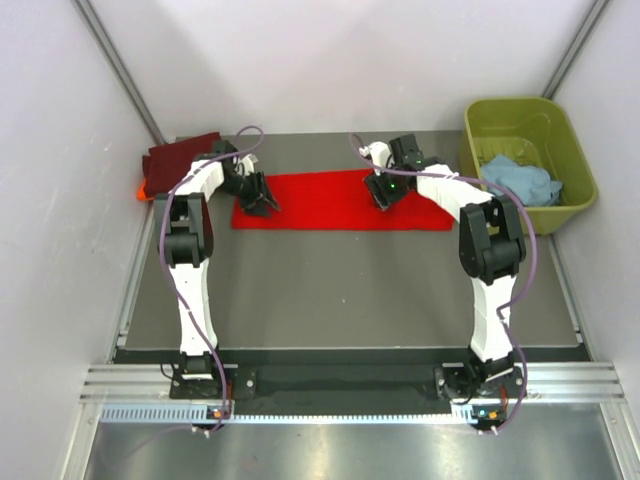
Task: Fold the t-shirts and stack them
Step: Fold the tshirt
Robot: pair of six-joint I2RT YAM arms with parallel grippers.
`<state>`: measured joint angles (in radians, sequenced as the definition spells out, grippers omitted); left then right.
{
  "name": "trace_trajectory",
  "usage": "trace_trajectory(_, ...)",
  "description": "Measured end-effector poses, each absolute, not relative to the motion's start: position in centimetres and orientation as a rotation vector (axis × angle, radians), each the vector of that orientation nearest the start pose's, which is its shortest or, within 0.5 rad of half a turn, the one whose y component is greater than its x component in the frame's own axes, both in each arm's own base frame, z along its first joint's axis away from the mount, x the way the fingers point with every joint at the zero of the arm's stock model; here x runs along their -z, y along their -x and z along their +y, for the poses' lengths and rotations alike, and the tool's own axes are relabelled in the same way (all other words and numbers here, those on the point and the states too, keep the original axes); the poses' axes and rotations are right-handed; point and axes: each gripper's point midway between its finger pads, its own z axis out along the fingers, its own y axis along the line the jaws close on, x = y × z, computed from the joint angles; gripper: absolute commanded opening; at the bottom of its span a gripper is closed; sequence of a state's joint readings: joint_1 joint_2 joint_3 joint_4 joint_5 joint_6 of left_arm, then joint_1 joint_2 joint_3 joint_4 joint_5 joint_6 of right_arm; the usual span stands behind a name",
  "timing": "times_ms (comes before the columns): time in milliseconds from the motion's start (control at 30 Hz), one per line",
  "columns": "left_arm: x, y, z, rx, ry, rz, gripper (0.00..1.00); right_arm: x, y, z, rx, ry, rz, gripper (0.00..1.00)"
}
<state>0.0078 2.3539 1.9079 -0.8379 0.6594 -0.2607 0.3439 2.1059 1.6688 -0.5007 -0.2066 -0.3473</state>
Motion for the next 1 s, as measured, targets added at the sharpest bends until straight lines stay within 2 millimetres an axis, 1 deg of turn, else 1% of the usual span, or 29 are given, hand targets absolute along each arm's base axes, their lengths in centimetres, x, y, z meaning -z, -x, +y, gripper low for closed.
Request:
trace_trajectory(200, -3.9, -47.4, -11.3, 0.994, 0.242, 2.773, 0.49, -5.3, -48.0, 19.1, -0.234, 0.925, 2.353, 0.5)
trace_trajectory(300, -3.9, -47.4, -11.3, 0.999, 0.246, 2.772, 0.49, -5.3, -48.2, 18.9, -0.215, 0.92, 2.354, 0.49)
trace_trajectory(400, -3.9, -47.4, -11.3, 1.0, 0.253, 2.772, 0.49, -5.3, -48.6, 18.5, -0.181, 0.914, 2.348, 0.44)
trace_trajectory(433, -3.9, -47.4, -11.3, 1.001, 0.255, 2.771, 0.49, -5.4, -48.7, 18.4, -0.166, 0.912, 2.345, 0.4)
trace_trajectory(467, -3.9, -47.4, -11.4, 1.003, 0.26, 2.772, 0.49, -5.4, -48.9, 18.2, -0.152, 0.912, 2.34, 0.28)
trace_trajectory(500, -3.9, -47.4, -11.4, 1.003, 0.264, 2.772, 0.49, -5.5, -49.2, 18.1, -0.137, 0.916, 2.331, 0.23)
trace_trajectory(533, -3.9, -47.4, -11.4, 1.004, 0.265, 2.772, 0.49, -5.6, -49.3, 18.0, -0.125, 0.917, 2.327, 0.15)
trace_trajectory(633, -3.9, -47.4, -11.4, 1.005, 0.269, 2.772, 0.49, -5.7, -49.7, 17.7, -0.096, 0.919, 2.315, 0.08)
trace_trajectory(733, -3.9, -47.4, -11.4, 1.009, 0.27, 2.77, 0.49, -6.2, -50.3, 17.7, -0.078, 0.916, 2.3, 0.05)
trace_trajectory(900, -3.9, -47.4, -11.4, 1.009, 0.272, 2.77, 0.49, -7.9, -52.0, 18.1, -0.061, 0.904, 2.244, 0.03)
trace_trajectory(933, -3.9, -47.4, -11.4, 1.009, 0.272, 2.769, 0.5, -8.2, -52.4, 18.3, -0.057, 0.906, 2.231, 0.05)
trace_trajectory(967, -3.8, -47.4, -11.4, 1.009, 0.272, 2.77, 0.49, -8.5, -52.9, 18.5, -0.054, 0.908, 2.215, 0.09)
trace_trajectory(1000, -3.8, -47.4, -11.4, 1.009, 0.272, 2.77, 0.49, -8.8, -53.4, 18.7, -0.05, 0.91, 2.2, 0.16)
